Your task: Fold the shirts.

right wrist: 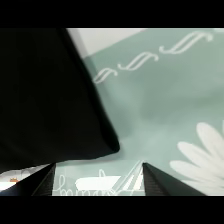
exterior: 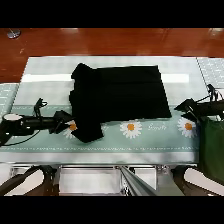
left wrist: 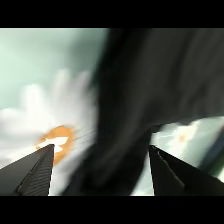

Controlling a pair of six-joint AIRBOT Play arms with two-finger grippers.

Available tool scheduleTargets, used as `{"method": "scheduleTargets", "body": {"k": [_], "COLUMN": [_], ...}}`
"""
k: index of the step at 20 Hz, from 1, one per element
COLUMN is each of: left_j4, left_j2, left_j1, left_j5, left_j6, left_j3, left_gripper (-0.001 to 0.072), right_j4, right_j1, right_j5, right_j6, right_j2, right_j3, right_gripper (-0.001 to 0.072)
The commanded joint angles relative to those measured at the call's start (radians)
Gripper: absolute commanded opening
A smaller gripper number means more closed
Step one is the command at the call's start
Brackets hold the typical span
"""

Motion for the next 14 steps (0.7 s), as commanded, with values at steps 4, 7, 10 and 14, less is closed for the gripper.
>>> {"method": "scheduleTargets", "body": {"k": [4, 7, 10, 14], "left_j4": [-0.213, -0.212, -0.213, -0.214], "left_j2": [-0.084, -0.084, -0.084, -0.084], "left_j1": [-0.157, -0.143, -0.143, -0.143], "left_j5": [0.079, 0.032, 0.011, 0.008], "left_j6": [0.148, 0.174, 0.173, 0.173], "left_j3": [0.017, 0.082, 0.123, 0.129], "left_gripper": [0.0062, 0.0034, 0.0034, 0.0034], "right_j4": [-0.037, -0.159, -0.082, 0.013], "right_j1": [-0.002, 0.034, 0.110, 0.223], "right_j5": [-0.006, 0.012, -0.005, -0.121], "right_j6": [0.051, 0.127, 0.137, 0.148], "right_j2": [0.016, 0.016, -0.020, -0.118], "right_j3": [-0.048, -0.063, -0.061, 0.030], "right_gripper": [0.0621, 0.0620, 0.0620, 0.0620]}}
